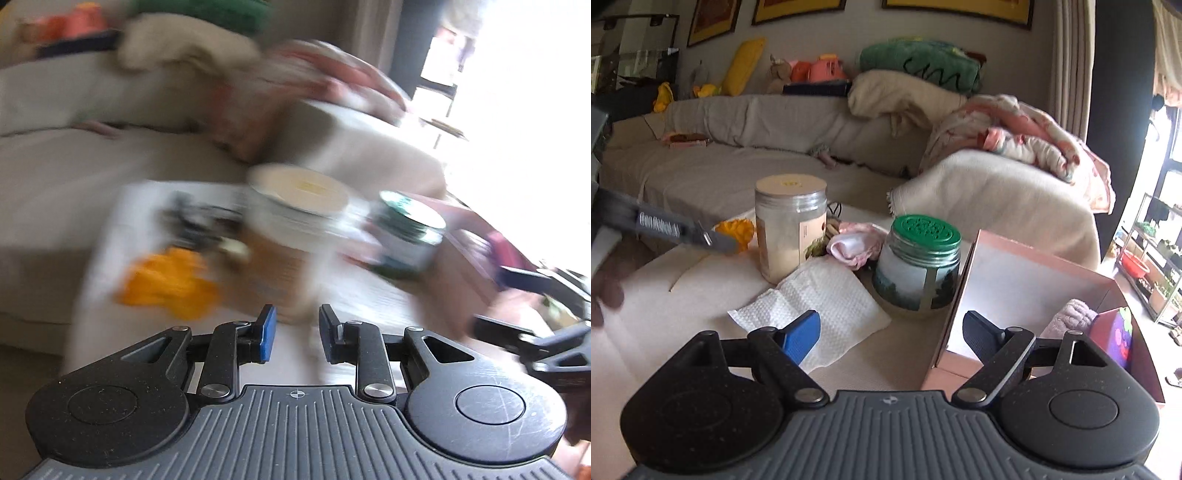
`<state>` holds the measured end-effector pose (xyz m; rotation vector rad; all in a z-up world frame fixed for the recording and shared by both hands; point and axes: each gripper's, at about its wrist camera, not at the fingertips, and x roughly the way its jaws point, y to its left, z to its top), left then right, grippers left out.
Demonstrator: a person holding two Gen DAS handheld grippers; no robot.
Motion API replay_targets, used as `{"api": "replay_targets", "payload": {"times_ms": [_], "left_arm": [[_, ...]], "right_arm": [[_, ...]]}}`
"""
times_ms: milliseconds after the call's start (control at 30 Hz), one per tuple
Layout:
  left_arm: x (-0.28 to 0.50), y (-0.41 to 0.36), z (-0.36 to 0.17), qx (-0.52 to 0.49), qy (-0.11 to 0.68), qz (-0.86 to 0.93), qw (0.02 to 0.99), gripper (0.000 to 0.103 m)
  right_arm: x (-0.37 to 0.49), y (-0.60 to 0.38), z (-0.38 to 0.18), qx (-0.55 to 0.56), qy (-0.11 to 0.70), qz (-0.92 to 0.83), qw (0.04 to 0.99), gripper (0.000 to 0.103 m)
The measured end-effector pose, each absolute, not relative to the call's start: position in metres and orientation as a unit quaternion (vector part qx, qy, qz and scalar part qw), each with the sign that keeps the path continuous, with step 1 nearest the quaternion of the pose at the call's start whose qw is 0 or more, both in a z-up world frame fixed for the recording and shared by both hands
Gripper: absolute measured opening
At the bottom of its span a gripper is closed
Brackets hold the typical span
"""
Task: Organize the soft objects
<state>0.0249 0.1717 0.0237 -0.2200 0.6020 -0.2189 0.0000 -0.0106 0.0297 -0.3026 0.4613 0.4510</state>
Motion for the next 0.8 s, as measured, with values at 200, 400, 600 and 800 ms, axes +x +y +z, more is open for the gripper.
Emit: {"api": "replay_targets", "payload": {"times_ms": [200,400,600,800], "left_arm": [[0.044,0.143,0.019,-0.103,0.307,-0.088,0.942,0.028],[0.029,0.156,0.024,-0.111,0.301,-0.064,0.945,0.028],[0.005,0.173,0.027,-0.139,0.292,-0.054,0.945,0.028],[-0.006,0.184,0.02,-0.159,0.308,-0.056,0.936,0.028]], "right_arm": [[-0.006,-0.016,0.034,-0.156,0.223,0.245,0.93,0.085],[0.009,0.009,0.034,-0.205,0.253,0.313,0.892,0.085],[0.072,0.063,0.018,-0.233,0.326,0.314,0.861,0.085],[0.114,0.078,0.0,-0.17,0.409,0.303,0.844,0.083]]}}
